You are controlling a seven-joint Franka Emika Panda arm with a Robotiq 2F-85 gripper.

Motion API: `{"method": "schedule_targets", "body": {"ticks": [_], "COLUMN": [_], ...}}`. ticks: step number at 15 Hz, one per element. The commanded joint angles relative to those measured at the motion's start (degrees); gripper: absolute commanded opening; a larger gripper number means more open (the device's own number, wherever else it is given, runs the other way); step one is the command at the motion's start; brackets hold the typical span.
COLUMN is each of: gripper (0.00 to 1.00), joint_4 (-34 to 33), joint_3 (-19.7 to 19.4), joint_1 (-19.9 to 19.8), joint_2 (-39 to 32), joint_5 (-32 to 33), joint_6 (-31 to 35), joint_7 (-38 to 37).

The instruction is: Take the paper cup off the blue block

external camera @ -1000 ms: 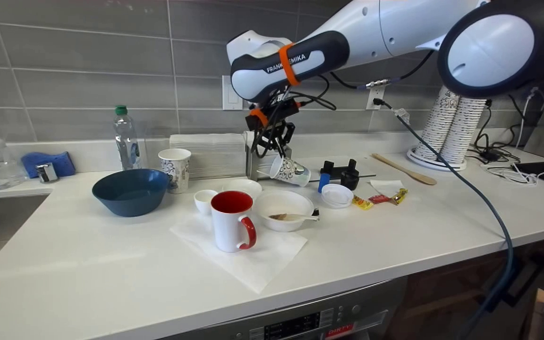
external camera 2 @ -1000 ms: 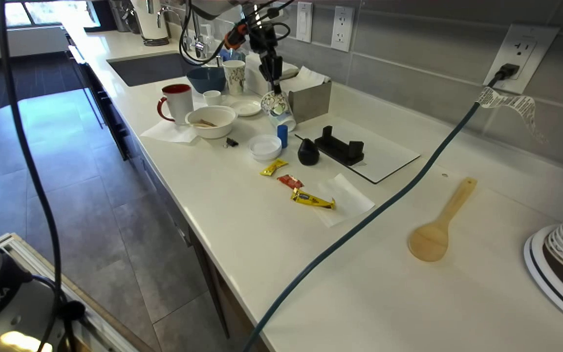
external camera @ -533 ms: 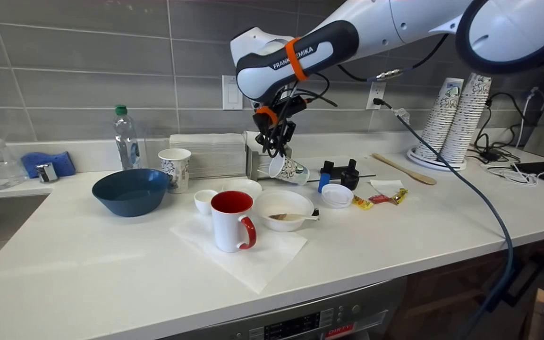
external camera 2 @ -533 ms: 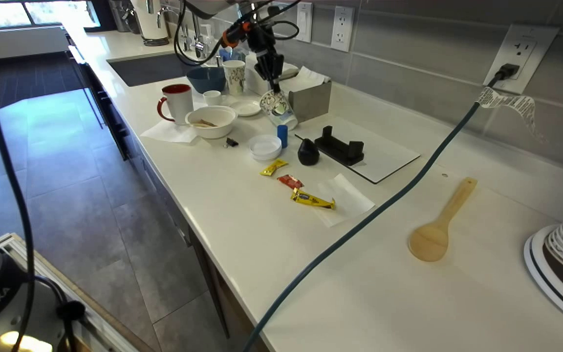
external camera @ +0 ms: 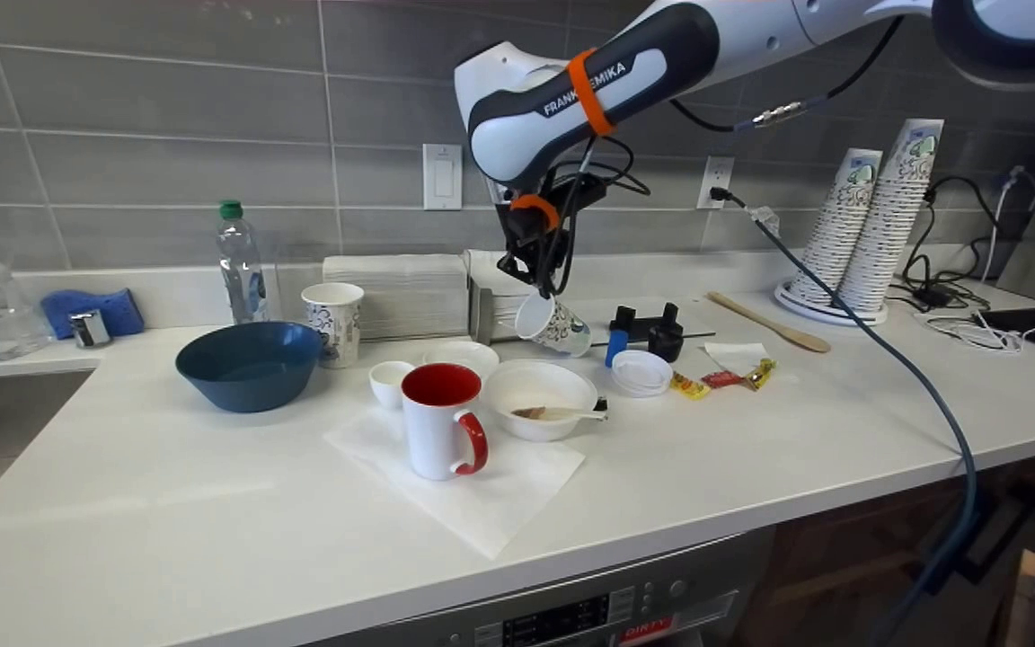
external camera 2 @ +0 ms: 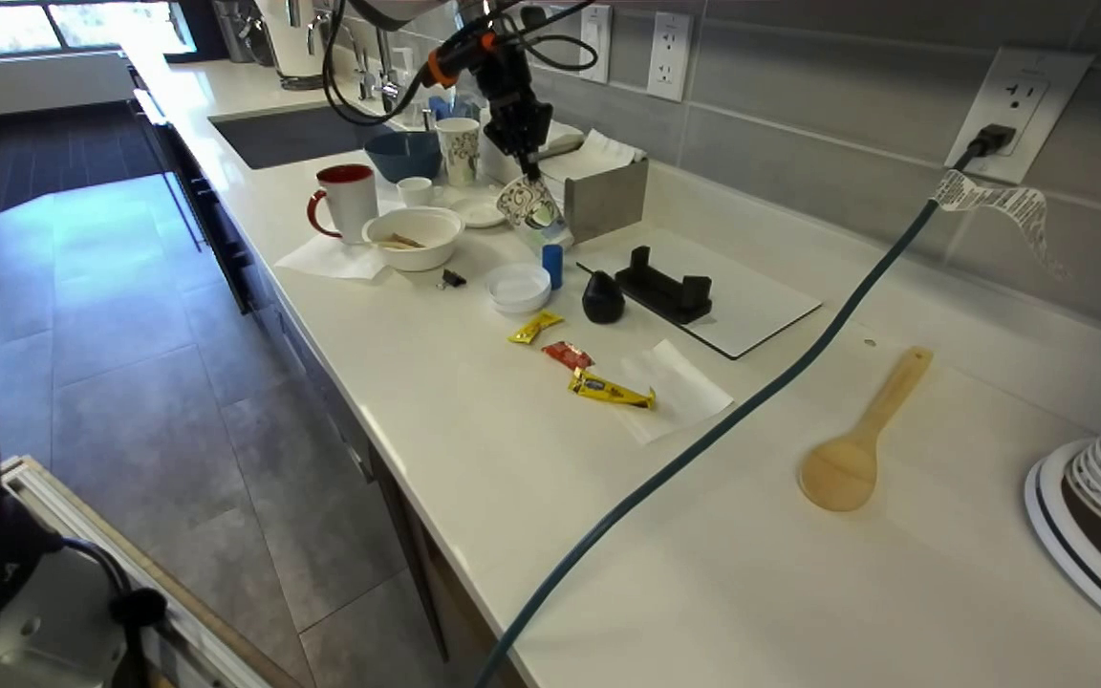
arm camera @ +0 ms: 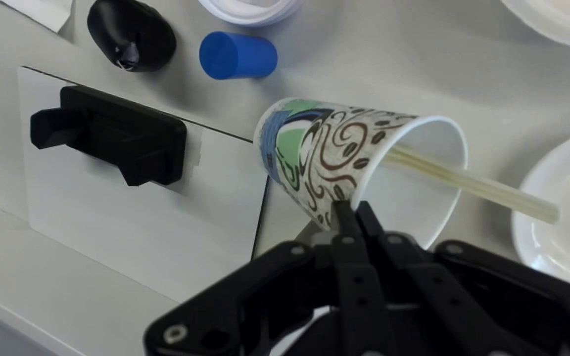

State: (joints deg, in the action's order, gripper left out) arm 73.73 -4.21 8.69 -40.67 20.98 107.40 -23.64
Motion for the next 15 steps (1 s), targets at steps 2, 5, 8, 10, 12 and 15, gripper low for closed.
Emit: {"method": "schedule_targets", "body": {"ticks": [2, 5, 8, 10, 12, 15], "gripper": [0.01, 0.01, 0.01, 0.01, 0.01, 0.01], "joint_4": [10.3, 14.3, 18.3, 21.7, 25.1, 29.3], "joint_3": [1.6, 2.2, 2.6, 3.0, 3.5, 4.6], "joint_1": [-2.6, -4.3, -5.9, -7.3, -9.0, -11.5], "joint_2": [7.9, 10.9, 14.1, 16.6, 18.8, 20.8], "joint_5": [-5.4, -10.0, -14.0, -17.1, -20.8, -27.6], "joint_6": [6.4, 9.5, 12.6, 15.6, 18.8, 23.0], "joint_7": [4.8, 7.5, 9.5, 11.5, 14.6, 19.9]}}
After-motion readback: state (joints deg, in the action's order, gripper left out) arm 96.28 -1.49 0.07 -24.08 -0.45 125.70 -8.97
